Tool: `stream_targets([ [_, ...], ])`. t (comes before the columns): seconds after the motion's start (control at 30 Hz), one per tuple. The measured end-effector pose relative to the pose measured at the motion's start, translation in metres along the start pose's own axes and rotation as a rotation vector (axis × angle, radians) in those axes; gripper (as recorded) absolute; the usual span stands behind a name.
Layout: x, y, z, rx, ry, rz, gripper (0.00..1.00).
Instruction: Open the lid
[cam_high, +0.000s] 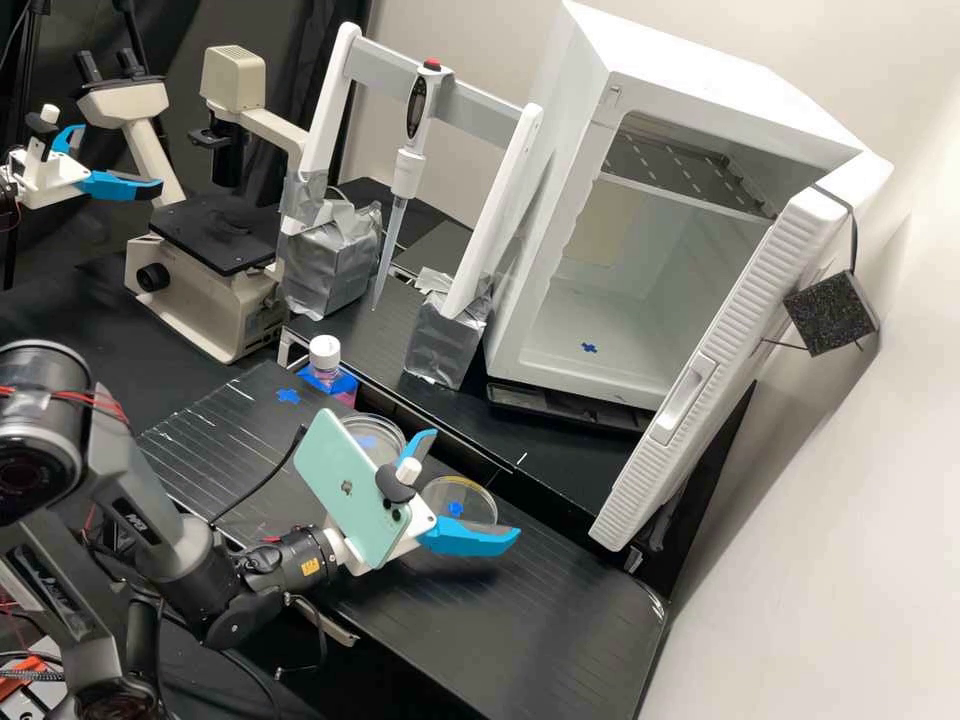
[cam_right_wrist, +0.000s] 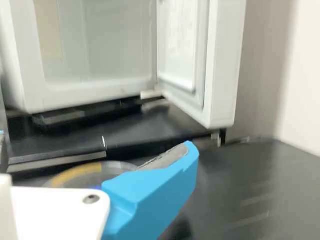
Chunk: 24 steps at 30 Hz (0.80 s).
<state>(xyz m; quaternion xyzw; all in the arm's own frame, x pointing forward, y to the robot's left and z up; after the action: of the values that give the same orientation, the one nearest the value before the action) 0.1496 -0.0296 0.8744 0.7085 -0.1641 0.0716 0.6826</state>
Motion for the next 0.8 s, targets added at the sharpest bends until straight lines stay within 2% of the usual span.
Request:
stream_targets([
  [0.07,-0.003,0.005,-0.007,0.016,0.036,0.031,1.00],
  [0.2,-0.010,0.012,-0.024,0.019,0.125,0.077,1.00],
  [0.27,-0.013,0.012,-0.033,0.015,0.178,0.076,1.00],
  [0.33,-0.016,0.011,-0.041,-0.007,0.228,0.065,1.00],
  [0.4,-0.017,0.010,-0.043,-0.017,0.246,0.054,1.00],
  [0.67,-0.017,0.010,-0.043,-0.016,0.249,0.051,1.00],
  [0.8,-0.019,0.003,-0.052,-0.008,0.302,-0.003,1.00],
])
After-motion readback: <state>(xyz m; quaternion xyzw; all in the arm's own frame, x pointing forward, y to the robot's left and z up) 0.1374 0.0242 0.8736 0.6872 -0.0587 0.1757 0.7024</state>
